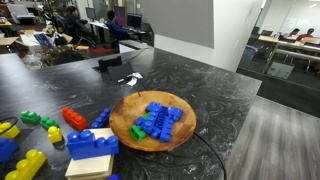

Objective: Bring the black box forward

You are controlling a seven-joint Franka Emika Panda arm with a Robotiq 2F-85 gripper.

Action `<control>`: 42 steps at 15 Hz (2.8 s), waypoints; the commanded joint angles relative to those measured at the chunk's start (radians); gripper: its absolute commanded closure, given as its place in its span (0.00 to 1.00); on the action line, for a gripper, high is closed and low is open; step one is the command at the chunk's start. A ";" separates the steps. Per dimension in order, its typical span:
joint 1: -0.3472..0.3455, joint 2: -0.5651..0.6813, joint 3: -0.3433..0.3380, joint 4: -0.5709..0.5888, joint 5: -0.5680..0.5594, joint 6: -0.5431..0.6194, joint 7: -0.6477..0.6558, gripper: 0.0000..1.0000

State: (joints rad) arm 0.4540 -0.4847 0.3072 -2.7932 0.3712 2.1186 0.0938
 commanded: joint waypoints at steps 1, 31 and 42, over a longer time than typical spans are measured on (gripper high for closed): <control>-0.002 0.032 0.008 0.004 0.006 0.035 -0.012 0.99; 0.008 0.019 -0.005 0.015 0.027 0.163 -0.005 0.00; 0.008 -0.093 -0.003 0.021 -0.011 0.149 0.001 0.00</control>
State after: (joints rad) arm 0.4587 -0.5390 0.3076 -2.7736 0.3698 2.2767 0.0964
